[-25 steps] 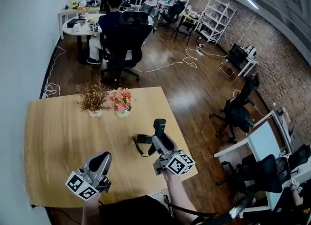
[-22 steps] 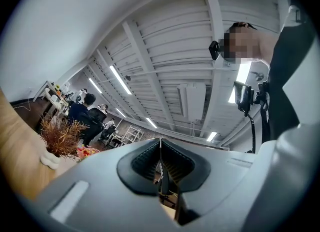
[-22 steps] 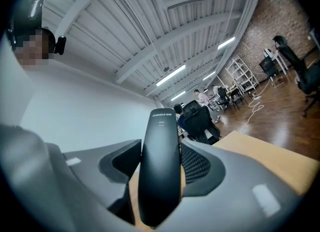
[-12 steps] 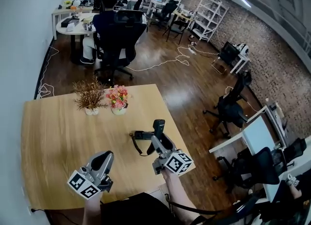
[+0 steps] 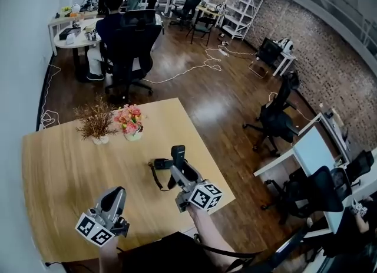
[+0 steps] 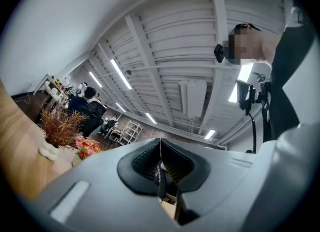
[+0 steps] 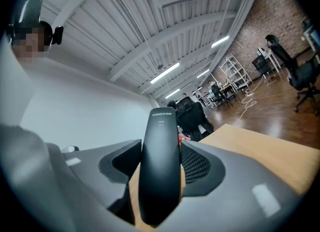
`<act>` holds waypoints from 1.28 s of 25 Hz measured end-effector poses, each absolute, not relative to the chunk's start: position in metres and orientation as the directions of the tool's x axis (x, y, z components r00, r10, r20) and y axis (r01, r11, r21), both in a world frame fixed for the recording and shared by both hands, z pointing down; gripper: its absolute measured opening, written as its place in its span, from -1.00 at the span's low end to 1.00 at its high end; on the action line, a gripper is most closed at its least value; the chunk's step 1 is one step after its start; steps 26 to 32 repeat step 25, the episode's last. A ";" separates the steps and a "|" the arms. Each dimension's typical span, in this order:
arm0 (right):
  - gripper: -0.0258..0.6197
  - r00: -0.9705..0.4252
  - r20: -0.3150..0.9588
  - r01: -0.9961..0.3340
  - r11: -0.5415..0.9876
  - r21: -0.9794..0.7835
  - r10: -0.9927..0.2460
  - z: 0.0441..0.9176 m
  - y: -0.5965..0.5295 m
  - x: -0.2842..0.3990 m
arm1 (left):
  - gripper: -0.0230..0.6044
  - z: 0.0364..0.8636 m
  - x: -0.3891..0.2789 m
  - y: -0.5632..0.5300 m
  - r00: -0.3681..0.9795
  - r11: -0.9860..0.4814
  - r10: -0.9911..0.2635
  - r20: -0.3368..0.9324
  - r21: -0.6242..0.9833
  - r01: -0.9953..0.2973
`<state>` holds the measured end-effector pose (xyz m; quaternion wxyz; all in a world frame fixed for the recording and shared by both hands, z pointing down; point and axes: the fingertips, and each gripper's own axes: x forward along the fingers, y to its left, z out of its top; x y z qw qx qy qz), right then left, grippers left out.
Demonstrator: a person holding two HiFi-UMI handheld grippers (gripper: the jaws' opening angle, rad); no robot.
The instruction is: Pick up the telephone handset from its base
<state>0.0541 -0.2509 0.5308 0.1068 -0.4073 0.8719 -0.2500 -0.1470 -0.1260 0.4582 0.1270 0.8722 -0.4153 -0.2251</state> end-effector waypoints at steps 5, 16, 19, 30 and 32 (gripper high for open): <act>-0.15 -0.664 0.017 -0.622 0.539 -0.568 -0.748 0.554 -0.283 0.070 | -0.90 0.476 -0.125 -0.160 0.548 -0.586 -0.807 -0.220 0.422 -0.692; -0.15 -0.715 0.052 -0.575 0.545 -0.610 -0.697 0.614 -0.354 0.130 | -0.90 0.537 -0.046 -0.221 0.551 -0.472 -0.834 0.037 0.470 -0.746; -0.15 -0.747 0.072 -0.559 0.567 -0.605 -0.660 0.628 -0.366 0.139 | -0.90 0.551 -0.025 -0.220 0.537 -0.429 -0.838 0.099 0.489 -0.760; -0.15 -0.818 0.116 -0.527 0.652 -0.545 -0.563 0.629 -0.363 0.104 | -0.90 0.558 -0.034 -0.213 0.518 -0.390 -0.845 0.131 0.513 -0.765; -0.15 -0.818 0.116 -0.527 0.652 -0.545 -0.563 0.629 -0.363 0.104 | -0.90 0.558 -0.034 -0.213 0.518 -0.390 -0.845 0.131 0.513 -0.765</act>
